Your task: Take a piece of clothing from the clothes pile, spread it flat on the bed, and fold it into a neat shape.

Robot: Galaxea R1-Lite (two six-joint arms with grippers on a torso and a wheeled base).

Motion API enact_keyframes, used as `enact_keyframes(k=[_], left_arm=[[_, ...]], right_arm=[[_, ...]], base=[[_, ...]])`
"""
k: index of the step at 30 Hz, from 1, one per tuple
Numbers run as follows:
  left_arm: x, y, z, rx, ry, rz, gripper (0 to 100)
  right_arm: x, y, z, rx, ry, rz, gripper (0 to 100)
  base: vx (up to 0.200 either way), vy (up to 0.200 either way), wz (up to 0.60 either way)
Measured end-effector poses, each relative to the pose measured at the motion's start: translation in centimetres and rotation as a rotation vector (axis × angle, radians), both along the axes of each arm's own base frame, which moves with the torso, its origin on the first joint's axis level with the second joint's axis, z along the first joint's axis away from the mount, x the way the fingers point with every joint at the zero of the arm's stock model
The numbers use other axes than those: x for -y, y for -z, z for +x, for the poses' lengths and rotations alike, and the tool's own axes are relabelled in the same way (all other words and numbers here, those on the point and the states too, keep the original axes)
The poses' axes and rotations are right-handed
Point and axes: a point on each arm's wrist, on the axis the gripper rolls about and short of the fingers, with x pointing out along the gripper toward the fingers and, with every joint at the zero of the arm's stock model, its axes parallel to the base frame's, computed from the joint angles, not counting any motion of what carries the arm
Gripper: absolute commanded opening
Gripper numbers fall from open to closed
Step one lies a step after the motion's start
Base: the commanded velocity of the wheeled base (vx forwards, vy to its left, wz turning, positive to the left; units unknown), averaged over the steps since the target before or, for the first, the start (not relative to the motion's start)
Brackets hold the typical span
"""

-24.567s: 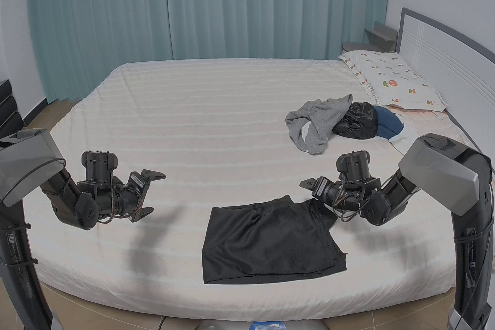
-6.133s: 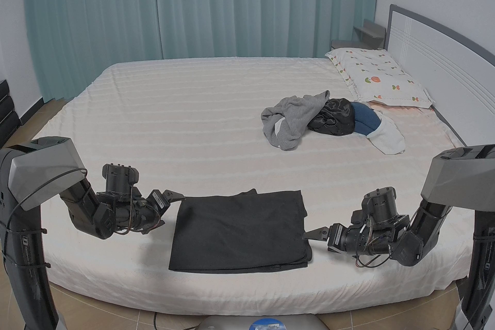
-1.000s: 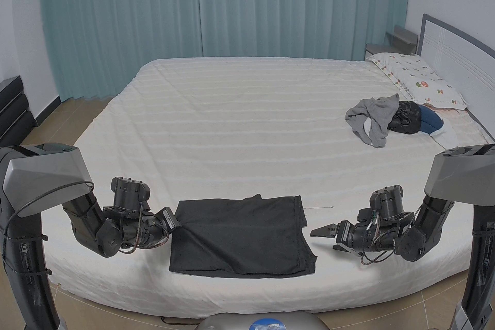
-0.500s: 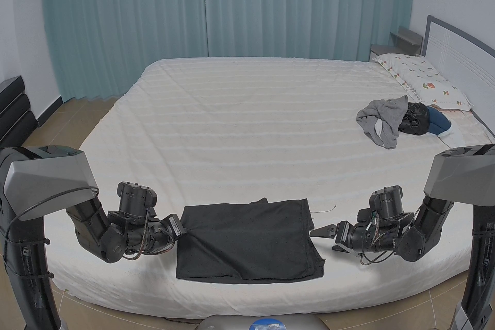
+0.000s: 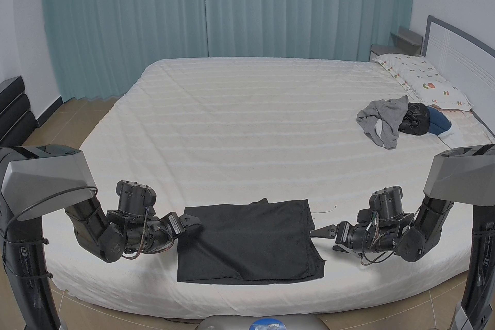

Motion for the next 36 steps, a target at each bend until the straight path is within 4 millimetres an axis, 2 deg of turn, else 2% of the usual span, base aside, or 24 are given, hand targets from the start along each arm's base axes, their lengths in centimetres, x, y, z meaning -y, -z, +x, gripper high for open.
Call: enact_keyframes(k=[12,18,22,28,33,36], left_arm=[[-0.9,-1.0,-0.6,0.001,-0.020,-0.012,100],[-1.3,-1.6,-1.0,0.003,-0.061,-0.035,100],[-1.9,-2.9,-1.5,0.035,-0.087,-0.041,100],[-2.9,-6.6,-2.7,0.140,-0.136,-0.046,100],[-3.8,-10.3,-4.7,0.254,-0.175,-0.055,100],[-4.3,-12.9,-6.5,0.349,-0.199,-0.051,100]], right_arm=[[-0.1,-0.1,0.2,0.009,0.008,-0.006,100],[-0.3,-0.3,0.7,0.044,0.074,-0.059,100],[-0.3,-0.9,0.8,0.092,0.154,-0.117,100],[0.2,-4.0,0.1,0.200,0.231,-0.147,100],[0.9,-8.5,-1.3,0.338,0.259,-0.182,100],[1.5,-11.5,-2.9,0.437,0.270,-0.229,100]], base=[[0.000,0.000,0.00],[0.000,0.000,0.00],[0.000,0.000,0.00],[0.000,0.000,0.00],[0.000,0.000,0.00],[0.000,0.000,0.00]])
